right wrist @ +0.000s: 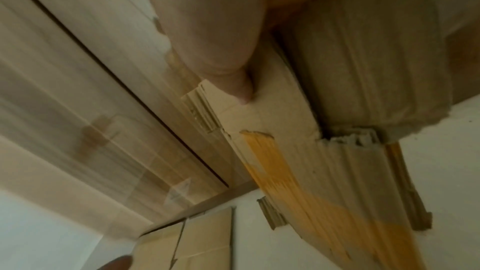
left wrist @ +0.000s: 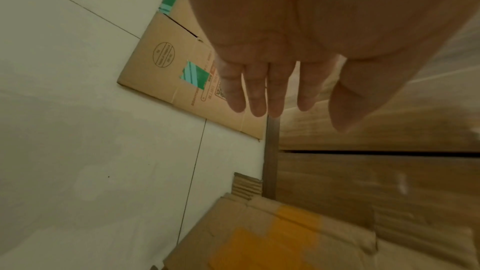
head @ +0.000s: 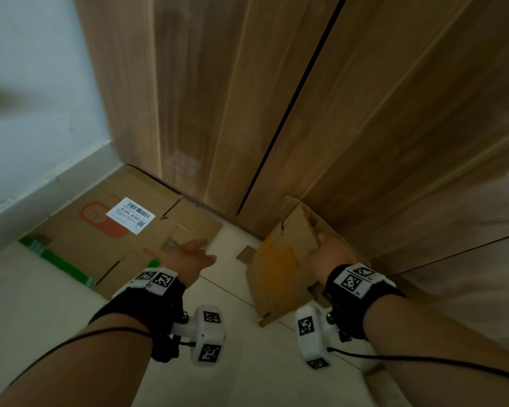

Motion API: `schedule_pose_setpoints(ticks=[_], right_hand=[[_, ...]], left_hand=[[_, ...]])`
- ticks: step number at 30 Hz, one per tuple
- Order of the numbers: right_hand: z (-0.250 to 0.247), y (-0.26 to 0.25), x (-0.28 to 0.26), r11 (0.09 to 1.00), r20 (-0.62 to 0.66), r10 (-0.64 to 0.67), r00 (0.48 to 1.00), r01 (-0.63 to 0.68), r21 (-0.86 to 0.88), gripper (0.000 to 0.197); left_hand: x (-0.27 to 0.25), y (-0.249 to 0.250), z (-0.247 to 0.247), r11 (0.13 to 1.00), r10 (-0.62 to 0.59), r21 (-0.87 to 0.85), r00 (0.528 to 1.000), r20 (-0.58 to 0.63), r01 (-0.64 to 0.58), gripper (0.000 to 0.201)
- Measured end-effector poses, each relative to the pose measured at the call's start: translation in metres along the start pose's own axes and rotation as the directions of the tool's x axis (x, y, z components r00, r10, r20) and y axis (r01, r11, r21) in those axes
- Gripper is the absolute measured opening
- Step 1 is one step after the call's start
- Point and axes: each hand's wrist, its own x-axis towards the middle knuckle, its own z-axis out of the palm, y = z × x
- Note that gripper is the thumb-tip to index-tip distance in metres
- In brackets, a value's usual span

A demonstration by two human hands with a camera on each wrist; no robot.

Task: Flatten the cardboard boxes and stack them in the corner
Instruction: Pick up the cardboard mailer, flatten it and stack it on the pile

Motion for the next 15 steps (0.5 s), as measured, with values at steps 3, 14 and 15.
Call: schedule_pose_setpoints(ticks=[3, 14, 15], right_hand=[[-0.002, -0.009, -0.004, 0.997, 0.007, -0.064, 0.998, 0.064, 0.046, 0.009], [-0.025, -0.077, -0.026, 0.871, 0.009, -0.189, 0.982, 0.163, 0.463, 0.036], [-0.024, -0.08, -0.028, 0.838, 0.018, -0.201, 0.979, 0.162, 0.521, 0.038]], left_hand=[[-0.018, 0.008, 0.01, 0.981, 0.06, 0.175, 0.992, 0.112, -0.08, 0.076], [-0.037, -0.003, 0.026, 0.657, 0.343, 0.713, 0.939, 0.006, -0.244, 0.107], [-0.035, -0.001, 0.02, 0.677, 0.391, 0.683, 0.92, -0.016, -0.276, 0.091]])
